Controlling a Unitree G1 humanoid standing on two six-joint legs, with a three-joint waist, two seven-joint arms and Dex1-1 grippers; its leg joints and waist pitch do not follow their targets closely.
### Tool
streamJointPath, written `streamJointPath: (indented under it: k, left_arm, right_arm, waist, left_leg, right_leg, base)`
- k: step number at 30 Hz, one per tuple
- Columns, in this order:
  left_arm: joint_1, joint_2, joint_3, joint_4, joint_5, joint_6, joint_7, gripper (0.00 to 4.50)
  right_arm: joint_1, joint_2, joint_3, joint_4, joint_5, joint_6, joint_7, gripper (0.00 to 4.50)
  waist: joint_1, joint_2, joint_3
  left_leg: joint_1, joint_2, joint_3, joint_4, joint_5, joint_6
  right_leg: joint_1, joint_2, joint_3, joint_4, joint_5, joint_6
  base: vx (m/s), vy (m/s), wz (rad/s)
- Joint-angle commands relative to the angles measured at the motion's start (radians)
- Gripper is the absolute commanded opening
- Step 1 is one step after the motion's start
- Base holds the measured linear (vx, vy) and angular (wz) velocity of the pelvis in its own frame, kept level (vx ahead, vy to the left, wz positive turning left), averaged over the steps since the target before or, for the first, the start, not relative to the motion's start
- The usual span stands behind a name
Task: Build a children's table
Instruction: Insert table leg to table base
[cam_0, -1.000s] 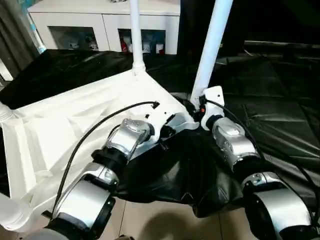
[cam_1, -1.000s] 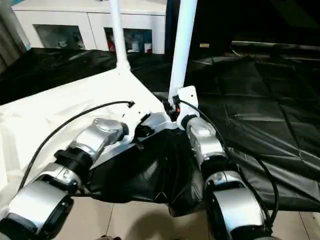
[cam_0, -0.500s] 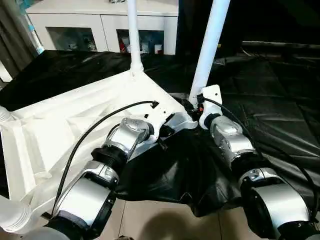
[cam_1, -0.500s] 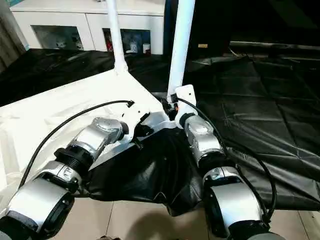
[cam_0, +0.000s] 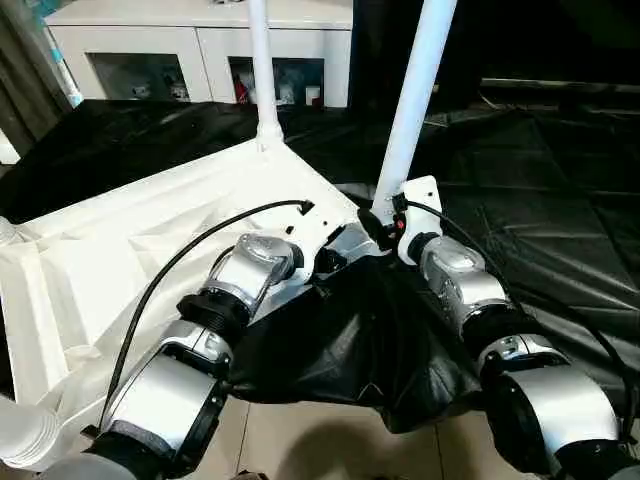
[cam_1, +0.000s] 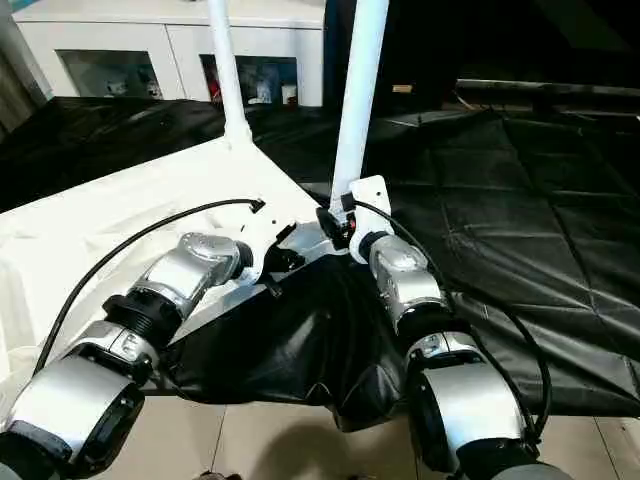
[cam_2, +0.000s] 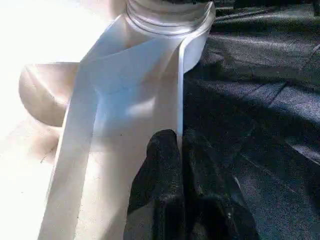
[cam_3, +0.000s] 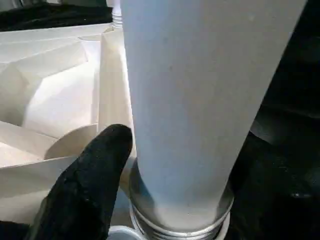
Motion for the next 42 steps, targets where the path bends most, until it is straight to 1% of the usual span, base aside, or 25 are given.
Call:
streamJointPath:
  k: [1,3,6,7,9,10,11,12,13,14,15,16,17,18,19,20,23,27,28,29,30,31,32,36,42]
  left_arm:
    - [-0.017,-0.016,-0.001,-0.035,-0.001,-0.033,-0.007,0.0]
    - [-0.009,-0.009,-0.008,-0.049,0.001,-0.048,-0.024,0.0]
    - [0.016,0.01,-0.025,-0.088,-0.002,-0.086,-0.08,0.0]
    - [0.023,0.016,-0.025,-0.099,-0.005,-0.084,-0.092,0.0]
    - [0.043,0.036,-0.03,-0.129,-0.01,-0.102,-0.129,0.0]
    - [0.05,0.044,-0.031,-0.137,-0.012,-0.103,-0.14,0.0]
    - [0.058,0.053,-0.031,-0.145,-0.013,-0.105,-0.153,0.0]
    - [0.075,0.072,-0.034,-0.167,-0.018,-0.115,-0.185,0.0]
    - [0.094,0.092,-0.04,-0.194,-0.023,-0.131,-0.224,0.0]
    - [0.106,0.105,-0.043,-0.212,-0.027,-0.132,-0.246,0.0]
    - [0.114,0.114,-0.044,-0.224,-0.029,-0.13,-0.259,0.0]
    - [0.124,0.124,-0.047,-0.236,-0.031,-0.138,-0.275,0.0]
    - [0.124,0.124,-0.047,-0.236,-0.031,-0.138,-0.275,0.0]
    - [0.129,0.129,-0.049,-0.243,-0.032,-0.146,-0.284,0.0]
    - [0.153,0.153,-0.053,-0.279,-0.043,-0.152,-0.325,0.0]
    - [0.16,0.158,-0.053,-0.289,-0.045,-0.155,-0.336,0.0]
    - [0.186,0.183,-0.055,-0.33,-0.058,-0.16,-0.384,0.0]
    - [0.215,0.217,-0.063,-0.368,-0.075,-0.189,-0.447,0.0]
    - [0.219,0.221,-0.062,-0.373,-0.078,-0.191,-0.457,0.0]
    - [0.223,0.225,-0.061,-0.377,-0.081,-0.192,-0.467,0.0]
    - [0.225,0.228,-0.06,-0.38,-0.082,-0.192,-0.473,0.0]
    - [0.234,0.241,-0.059,-0.392,-0.088,-0.196,-0.498,0.0]
    - [0.237,0.246,-0.058,-0.396,-0.09,-0.198,-0.507,0.0]
    - [0.252,0.262,-0.056,-0.421,-0.104,-0.191,-0.54,0.0]
    - [0.258,0.269,-0.057,-0.424,-0.106,-0.191,-0.551,0.0]
  right_arm:
    - [0.05,0.055,0.02,0.095,-0.003,0.062,0.052,3.54]
    - [0.046,0.051,0.015,0.085,0.004,0.051,0.073,3.84]
    - [0.044,0.038,0.016,0.058,0.011,0.027,0.128,3.97]
    - [0.046,0.033,0.019,0.048,0.01,0.014,0.145,4.21]
    - [0.055,0.02,0.028,0.02,0.009,-0.01,0.201,4.21]
    - [0.058,0.015,0.029,0.01,0.01,-0.013,0.217,4.21]
    - [0.062,0.008,0.029,-0.001,0.012,-0.016,0.236,4.21]
    - [0.07,-0.005,0.027,-0.024,0.019,-0.015,0.276,4.21]
    - [0.078,-0.017,0.018,-0.048,0.035,-0.01,0.325,4.21]
    - [0.084,-0.025,0.011,-0.065,0.049,-0.002,0.357,4.21]
    - [0.088,-0.029,0.004,-0.076,0.061,0.005,0.379,4.21]
    - [0.093,-0.038,0.008,-0.086,0.059,0.001,0.396,4.21]
    - [0.093,-0.038,0.008,-0.086,0.059,0.001,0.396,4.21]
    - [0.097,-0.043,0.013,-0.09,0.055,-0.004,0.403,4.21]
    - [0.116,-0.064,0.03,-0.122,0.05,-0.01,0.452,4.21]
    - [0.122,-0.069,0.033,-0.131,0.05,-0.01,0.466,4.21]
    - [0.149,-0.094,0.049,-0.189,0.053,-0.003,0.53,4.21]
    - [0.199,-0.141,0.078,-0.29,0.06,0.013,0.635,4.21]
    - [0.208,-0.148,0.082,-0.306,0.06,0.018,0.649,4.21]
    - [0.217,-0.155,0.085,-0.325,0.063,0.022,0.663,4.21]
    - [0.222,-0.16,0.086,-0.337,0.067,0.027,0.671,4.21]
    - [0.246,-0.183,0.092,-0.391,0.083,0.052,0.711,4.21]
    - [0.256,-0.193,0.095,-0.413,0.09,0.062,0.728,4.21]
    - [0.291,-0.231,0.104,-0.478,0.097,0.089,0.773,4.21]
    - [0.316,-0.256,0.118,-0.514,0.091,0.093,0.804,4.21]
  waist:
    - [-0.001,0.004,-0.035]
    - [-0.001,0.004,-0.039]
    - [0.0,0.007,-0.044]
    - [0.0,0.007,-0.045]
    - [0.004,0.006,-0.049]
    - [0.004,0.005,-0.051]
    - [0.005,0.004,-0.055]
    - [0.01,0.004,-0.058]
    - [0.013,0.004,-0.058]
    - [0.012,0.004,-0.064]
    - [0.014,0.007,-0.068]
    - [0.015,0.009,-0.074]
    - [0.016,0.01,-0.077]
    - [0.019,0.014,-0.084]
    - [0.023,0.011,-0.084]
    - [0.025,0.011,-0.081]
    - [0.034,0.011,-0.081]
    - [0.04,0.011,-0.076]
    - [0.039,0.011,-0.075]
    - [0.039,0.011,-0.074]
    - [0.039,0.011,-0.074]
    - [0.04,0.012,-0.074]
    - [0.04,0.01,-0.073]
    - [0.043,0.011,-0.077]
    - [0.046,0.009,-0.081]
  left_leg:
    - [0.016,0.039,-0.028,-0.082,-0.467,0.015]
    - [0.013,0.041,-0.027,-0.082,-0.453,0.016]
    - [0.006,0.044,-0.024,-0.082,-0.417,0.021]
    - [0.005,0.045,-0.021,-0.081,-0.392,0.025]
    - [0.007,0.045,-0.014,-0.075,-0.355,0.038]
    - [0.0,0.044,-0.013,-0.073,-0.315,0.053]
    - [0.0,0.043,-0.01,-0.07,-0.292,0.059]
    - [0.003,0.046,-0.008,-0.065,-0.252,0.072]
    - [0.001,0.044,-0.004,-0.059,-0.222,0.09]
    - [-0.008,0.045,-0.004,-0.054,-0.168,0.109]
    - [-0.009,0.045,-0.004,-0.051,-0.133,0.119]
    - [-0.006,0.046,-0.001,-0.043,-0.073,0.141]
    - [-0.007,0.045,-0.002,-0.037,-0.042,0.153]
    - [-0.009,0.046,-0.003,-0.028,0.02,0.179]
    - [-0.01,0.045,-0.001,-0.02,0.041,0.2]
    - [-0.013,0.044,0.001,-0.018,0.034,0.216]
    - [-0.011,0.048,0.001,-0.018,0.0,0.211]
    - [-0.005,0.051,0.002,-0.025,-0.087,0.163]
    - [-0.006,0.052,0.004,-0.027,-0.104,0.148]
    - [-0.003,0.054,0.006,-0.029,-0.124,0.132]
    - [-0.003,0.054,0.006,-0.029,-0.124,0.132]
    - [-0.001,0.054,0.008,-0.029,-0.154,0.111]
    - [-0.001,0.052,0.008,-0.028,-0.161,0.106]
    - [-0.003,0.051,0.008,-0.025,-0.144,0.096]
    - [-0.004,0.047,0.008,-0.019,-0.116,0.102]
  right_leg:
    - [0.014,-0.078,0.039,-0.111,-0.595,-0.129]
    - [0.019,-0.079,0.04,-0.108,-0.564,-0.138]
    - [0.026,-0.078,0.042,-0.096,-0.468,-0.174]
    - [0.028,-0.077,0.043,-0.092,-0.419,-0.193]
    - [0.03,-0.078,0.046,-0.087,-0.353,-0.219]
    - [0.038,-0.076,0.045,-0.079,-0.304,-0.237]
    - [0.04,-0.076,0.044,-0.077,-0.284,-0.243]
    - [0.039,-0.077,0.046,-0.07,-0.231,-0.262]
    - [0.042,-0.074,0.045,-0.064,-0.187,-0.276]
    - [0.052,-0.072,0.041,-0.049,-0.115,-0.292]
    - [0.054,-0.072,0.04,-0.042,-0.069,-0.299]
    - [0.052,-0.068,0.038,-0.031,0.027,-0.318]
    - [0.052,-0.067,0.038,-0.024,0.078,-0.326]
    - [0.051,-0.066,0.036,-0.01,0.174,-0.343]
    - [0.047,-0.063,0.034,-0.005,0.225,-0.351]
    - [0.046,-0.064,0.034,-0.004,0.227,-0.351]
    - [0.045,-0.066,0.034,-0.007,0.163,-0.338]
    - [0.043,-0.064,0.036,-0.018,0.016,-0.312]
    - [0.043,-0.065,0.037,-0.02,-0.011,-0.307]
    - [0.039,-0.064,0.038,-0.022,-0.038,-0.303]
    - [0.039,-0.064,0.038,-0.022,-0.038,-0.303]
    - [0.039,-0.065,0.04,-0.024,-0.073,-0.293]
    - [0.039,-0.064,0.041,-0.027,-0.086,-0.282]
    - [0.04,-0.066,0.042,-0.024,-0.086,-0.278]
    - [0.042,-0.065,0.041,-0.02,-0.068,-0.276]
  base:
    - [0.0,0.0,0.0]
    - [0.0,0.0,0.0]
    - [0.0,0.0,0.0]
    - [0.0,0.0,0.0]
    - [0.0,0.0,0.0]
    - [0.0,0.0,0.0]
    - [0.0,0.0,0.0]
    - [0.05,-0.015,0.03]
    - [0.058,-0.019,0.04]
    - [0.058,-0.019,0.04]
    - [0.059,-0.015,-0.01]
    - [0.0,0.0,0.0]
    - [0.0,0.0,0.0]
    - [0.0,0.0,0.0]
    - [0.0,0.0,0.0]
    - [0.0,0.0,0.0]
    - [0.0,0.0,0.0]
    - [0.0,0.0,0.0]
    - [0.0,0.0,0.0]
    - [0.0,0.0,0.0]
    - [0.0,0.0,0.0]
    - [0.0,0.0,0.0]
    - [0.0,0.0,0.0]
    - [0.0,0.0,0.0]
    - [0.0,0.0,0.0]
